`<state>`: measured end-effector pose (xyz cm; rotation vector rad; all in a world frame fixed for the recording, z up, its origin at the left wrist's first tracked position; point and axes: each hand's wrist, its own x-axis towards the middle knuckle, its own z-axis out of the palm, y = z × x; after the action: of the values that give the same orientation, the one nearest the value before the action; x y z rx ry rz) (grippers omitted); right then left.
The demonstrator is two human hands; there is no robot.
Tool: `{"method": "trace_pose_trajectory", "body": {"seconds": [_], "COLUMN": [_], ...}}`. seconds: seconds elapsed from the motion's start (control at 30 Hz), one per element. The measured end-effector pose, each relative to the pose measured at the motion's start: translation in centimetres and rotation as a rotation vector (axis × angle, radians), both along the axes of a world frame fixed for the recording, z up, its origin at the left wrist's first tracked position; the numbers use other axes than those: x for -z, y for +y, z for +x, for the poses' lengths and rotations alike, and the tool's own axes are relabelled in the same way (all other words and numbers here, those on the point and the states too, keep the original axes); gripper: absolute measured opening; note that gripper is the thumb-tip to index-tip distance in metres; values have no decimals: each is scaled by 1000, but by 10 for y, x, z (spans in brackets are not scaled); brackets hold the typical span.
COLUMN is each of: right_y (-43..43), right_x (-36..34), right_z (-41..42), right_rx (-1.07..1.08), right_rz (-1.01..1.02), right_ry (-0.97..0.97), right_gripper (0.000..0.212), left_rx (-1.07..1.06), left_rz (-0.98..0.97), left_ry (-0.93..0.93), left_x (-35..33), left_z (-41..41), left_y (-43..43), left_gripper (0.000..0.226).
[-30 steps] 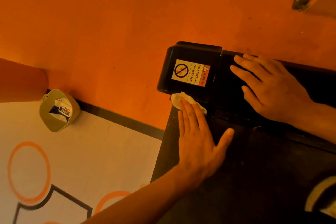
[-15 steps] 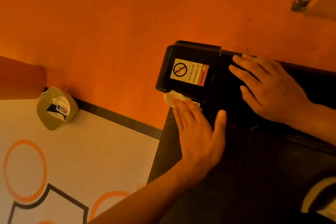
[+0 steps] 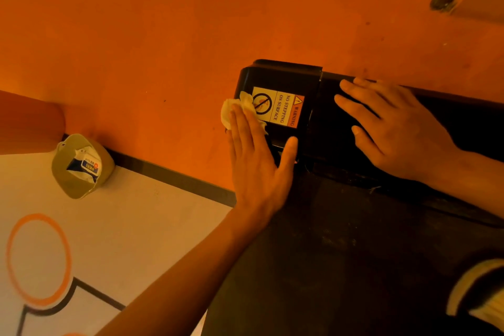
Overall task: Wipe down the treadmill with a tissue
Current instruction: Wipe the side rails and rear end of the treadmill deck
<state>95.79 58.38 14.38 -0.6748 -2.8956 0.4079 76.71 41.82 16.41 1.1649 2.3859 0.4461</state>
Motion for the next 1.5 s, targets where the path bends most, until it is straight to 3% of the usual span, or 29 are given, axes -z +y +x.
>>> {"method": "trace_pose_trajectory", "body": {"seconds": [0.2,0.37,0.6,0.83,1.0,1.13,1.3,1.5], "right_y": [-1,-1,-3,-3,-3,-3,-2,-2], "right_x": [0,0,-3,-3,-3,-2,-3,-3], "right_z": [0,-1,-2,-1,-2,-1,-1,0], "right_rx": [2,4,17,16,28,28,28,23], "right_rz": [2,-2,-3,1,-9,-3,-16,-18], "right_ry": [-7,-6,-7,-10,-15,-16,-19,-12], "right_gripper": [56,56,56,57,57,57,57,56], "left_rx": [161,21,526,691,791,928,675,463], "left_rz": [-113,-161,-187,-141,-81,-131,-140,-126], "left_ry": [33,-45,185,163,173,310,275,227], "left_x": [-9,-7,-15,-14,-16,-14,-10,-3], "left_z": [8,-37,-17,-33,-21,-49,-56,-23], "left_y": [-30,26,-10,80,37,29,50,-36], "left_gripper": [98,108,112,107,109,108,106,105]}}
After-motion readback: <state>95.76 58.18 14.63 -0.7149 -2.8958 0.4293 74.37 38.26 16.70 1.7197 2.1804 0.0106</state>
